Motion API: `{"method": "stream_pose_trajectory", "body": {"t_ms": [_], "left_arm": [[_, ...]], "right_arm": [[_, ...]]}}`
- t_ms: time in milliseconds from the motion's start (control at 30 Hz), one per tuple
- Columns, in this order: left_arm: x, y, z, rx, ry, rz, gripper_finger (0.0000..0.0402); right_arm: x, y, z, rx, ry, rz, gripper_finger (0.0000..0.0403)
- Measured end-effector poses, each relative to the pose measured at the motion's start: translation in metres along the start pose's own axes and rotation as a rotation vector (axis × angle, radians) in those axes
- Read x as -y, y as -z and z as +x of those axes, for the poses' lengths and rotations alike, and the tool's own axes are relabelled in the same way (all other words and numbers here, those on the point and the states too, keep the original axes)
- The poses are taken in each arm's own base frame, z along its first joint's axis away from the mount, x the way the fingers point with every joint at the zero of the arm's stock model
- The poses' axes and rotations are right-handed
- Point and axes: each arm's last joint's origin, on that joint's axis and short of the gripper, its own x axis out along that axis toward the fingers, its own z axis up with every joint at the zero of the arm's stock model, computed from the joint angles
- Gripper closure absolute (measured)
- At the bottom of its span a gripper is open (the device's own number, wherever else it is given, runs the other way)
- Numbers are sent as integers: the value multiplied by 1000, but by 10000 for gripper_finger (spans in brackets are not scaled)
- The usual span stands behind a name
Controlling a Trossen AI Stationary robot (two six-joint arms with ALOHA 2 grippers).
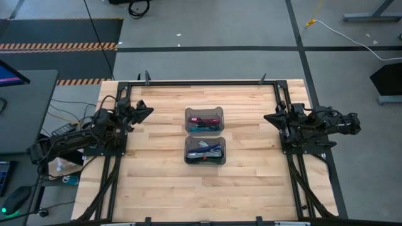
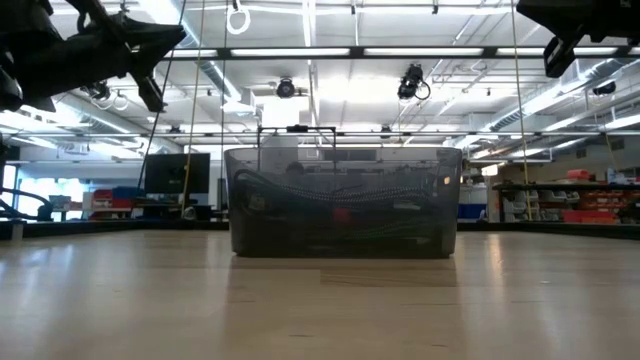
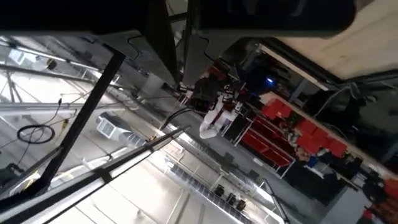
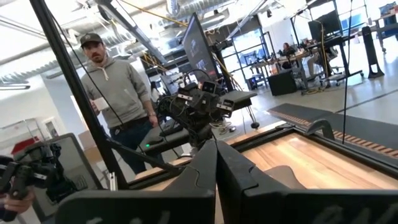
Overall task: Pick and place USB-C Cables
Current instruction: Return to Home Position
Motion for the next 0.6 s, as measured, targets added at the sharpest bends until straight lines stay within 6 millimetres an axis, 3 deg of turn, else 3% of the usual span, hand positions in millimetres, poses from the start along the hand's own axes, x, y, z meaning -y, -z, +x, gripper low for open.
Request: {"method": "stream_pose_trajectory", "body": {"t_ms": [200, 400, 533, 600], "left_arm": [[2, 0, 2, -1, 3, 160, 379], [20, -11, 19, -31, 72, 314, 398], [26, -9, 30, -157, 27, 349, 398], [22, -3, 32, -273, -70, 278, 398]], "right_arm": [[0, 0, 0, 0, 0, 2, 396], [0, 0, 0, 0, 0, 2, 396], [1, 1, 0, -8, 11, -55, 396], [1, 1, 0, -7, 28, -111, 395]]}}
